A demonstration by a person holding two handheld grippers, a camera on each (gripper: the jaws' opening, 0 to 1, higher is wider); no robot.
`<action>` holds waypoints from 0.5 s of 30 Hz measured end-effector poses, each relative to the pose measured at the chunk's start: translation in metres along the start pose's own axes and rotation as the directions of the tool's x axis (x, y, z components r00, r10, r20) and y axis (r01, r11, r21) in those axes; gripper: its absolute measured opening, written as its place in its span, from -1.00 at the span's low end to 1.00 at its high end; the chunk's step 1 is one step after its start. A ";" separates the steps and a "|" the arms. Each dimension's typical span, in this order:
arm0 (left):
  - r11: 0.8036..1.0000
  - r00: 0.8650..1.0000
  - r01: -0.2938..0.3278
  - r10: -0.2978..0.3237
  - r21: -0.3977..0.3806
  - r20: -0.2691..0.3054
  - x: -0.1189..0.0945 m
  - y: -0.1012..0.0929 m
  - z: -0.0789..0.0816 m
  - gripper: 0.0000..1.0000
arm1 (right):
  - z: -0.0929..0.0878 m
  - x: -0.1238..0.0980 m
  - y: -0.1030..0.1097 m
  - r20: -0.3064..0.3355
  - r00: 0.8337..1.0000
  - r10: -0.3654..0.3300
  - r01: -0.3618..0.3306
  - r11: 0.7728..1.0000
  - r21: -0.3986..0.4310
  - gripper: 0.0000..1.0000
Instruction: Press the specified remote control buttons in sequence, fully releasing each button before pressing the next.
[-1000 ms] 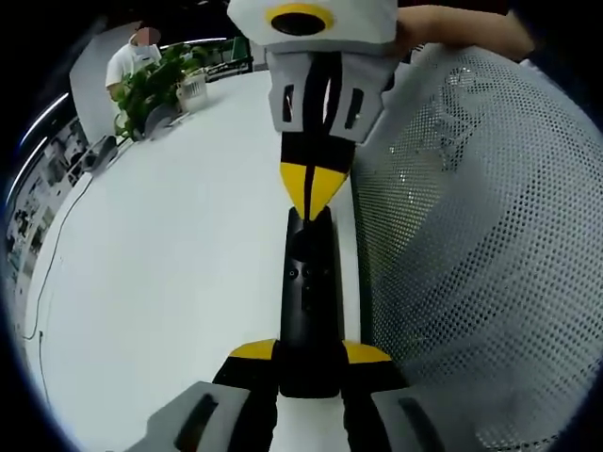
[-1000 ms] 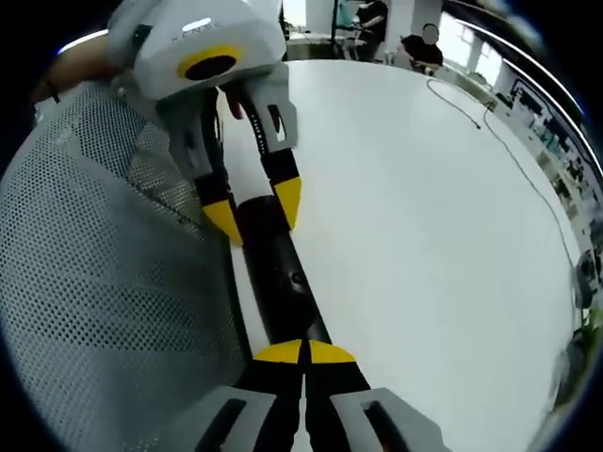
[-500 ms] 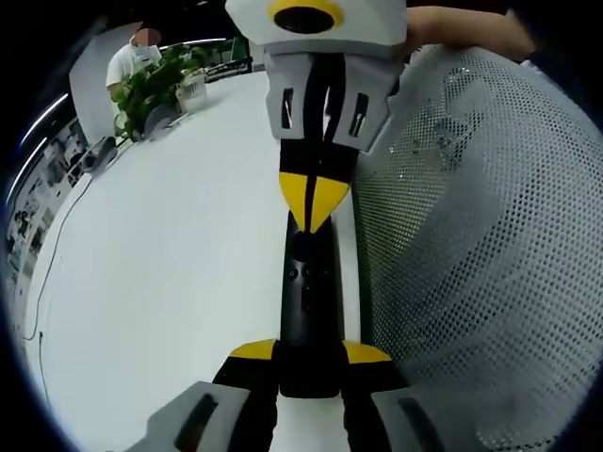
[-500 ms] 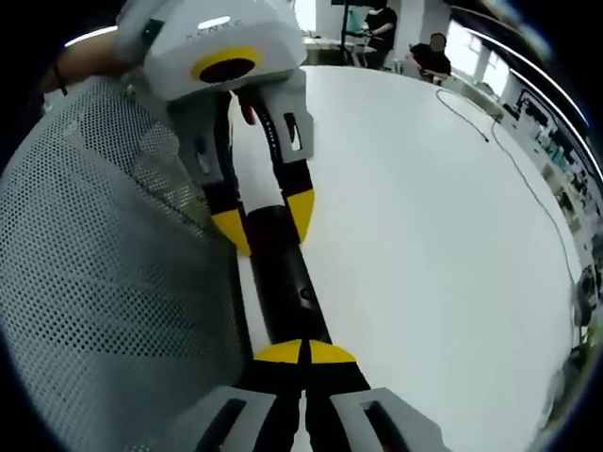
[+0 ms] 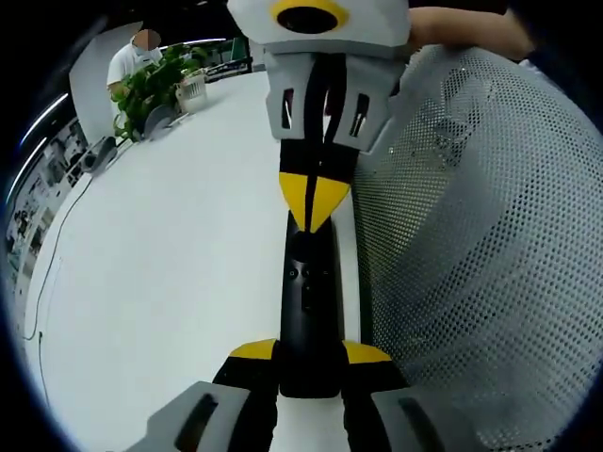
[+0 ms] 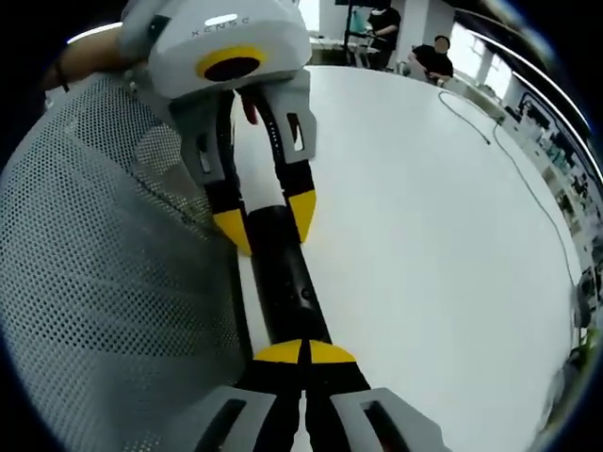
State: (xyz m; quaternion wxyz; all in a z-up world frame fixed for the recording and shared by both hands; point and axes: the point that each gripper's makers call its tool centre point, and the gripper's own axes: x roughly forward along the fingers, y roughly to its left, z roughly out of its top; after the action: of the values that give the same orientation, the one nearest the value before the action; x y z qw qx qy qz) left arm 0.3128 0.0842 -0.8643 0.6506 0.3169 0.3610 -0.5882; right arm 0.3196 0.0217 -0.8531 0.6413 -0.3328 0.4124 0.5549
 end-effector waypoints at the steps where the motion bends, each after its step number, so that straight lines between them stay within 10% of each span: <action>1: 1.000 1.000 0.000 0.000 0.000 0.000 0.000 0.000 0.000 -0.51 | 0.001 0.000 0.001 0.003 1.000 -0.002 0.002 1.000 -0.005 -1.00; 15: 1.000 1.000 0.005 -0.005 0.001 0.003 0.000 0.000 0.000 -0.51 | 0.009 0.006 0.001 0.019 1.000 0.019 -0.018 0.999 -0.045 -1.00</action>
State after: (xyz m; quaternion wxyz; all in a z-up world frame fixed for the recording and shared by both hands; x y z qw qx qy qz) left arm 0.3129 0.0840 -0.8637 0.6495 0.3155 0.3604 -0.5906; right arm 0.3201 0.0327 -0.8547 0.6327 -0.3378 0.3964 0.5731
